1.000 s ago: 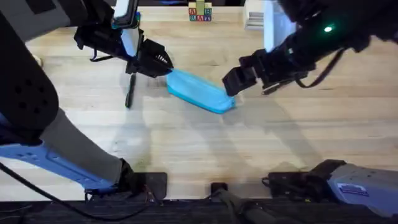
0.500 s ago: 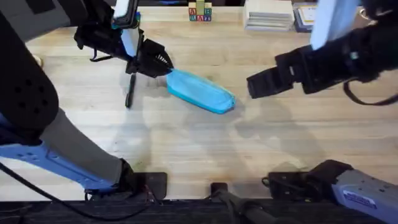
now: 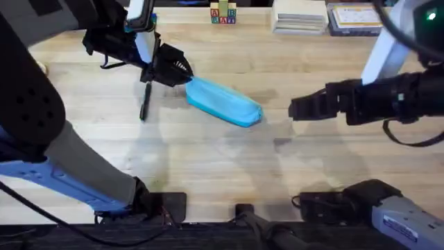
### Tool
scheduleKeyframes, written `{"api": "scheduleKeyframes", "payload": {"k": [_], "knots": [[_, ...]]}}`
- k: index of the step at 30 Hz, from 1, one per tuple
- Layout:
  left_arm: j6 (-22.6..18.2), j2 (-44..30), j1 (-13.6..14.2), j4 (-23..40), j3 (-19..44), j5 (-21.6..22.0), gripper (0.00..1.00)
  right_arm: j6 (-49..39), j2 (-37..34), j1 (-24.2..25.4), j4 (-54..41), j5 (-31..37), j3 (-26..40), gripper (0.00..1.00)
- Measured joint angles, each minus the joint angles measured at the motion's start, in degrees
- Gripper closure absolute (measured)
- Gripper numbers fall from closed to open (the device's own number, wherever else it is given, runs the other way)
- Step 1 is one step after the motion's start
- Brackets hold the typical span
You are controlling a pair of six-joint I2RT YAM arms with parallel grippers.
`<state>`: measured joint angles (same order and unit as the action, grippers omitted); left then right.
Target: Unzip the bag, pick up the pens from the table one at a time and place them inside, then zip the bag closed.
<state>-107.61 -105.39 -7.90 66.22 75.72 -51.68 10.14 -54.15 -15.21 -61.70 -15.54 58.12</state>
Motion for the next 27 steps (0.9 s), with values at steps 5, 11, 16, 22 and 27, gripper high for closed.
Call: {"api": "scheduleKeyframes", "payload": {"k": [5, 11, 16, 22, 27], "knots": [[0.0, 0.01, 0.0, 0.0, 0.0, 0.0, 0.959, -3.83, -0.66, 0.78, 0.07, -2.32, -1.82, 0.004], [0.0, 0.01, 0.0, 0.0, 0.0, 0.01, 0.959, -8.29, -5.24, 0.78, 1.73, -3.37, -1.82, 0.004], [0.0, 0.01, 0.0, 0.0, 0.0, 0.02, 0.959, -13.49, -11.5, 0.78, 7.62, -9.35, -2.81, 0.005], [0.0, -0.01, 0.0, 0.0, 0.0, 0.02, 0.959, -17.5, -13.27, 0.78, 20.17, -16.07, -12.75, 0.006], [0.0, 0.01, 0.0, 0.0, 0.0, 0.09, 0.959, -18.27, -13.29, 0.78, 26.82, -16.67, -17.7, 0.006]]}}
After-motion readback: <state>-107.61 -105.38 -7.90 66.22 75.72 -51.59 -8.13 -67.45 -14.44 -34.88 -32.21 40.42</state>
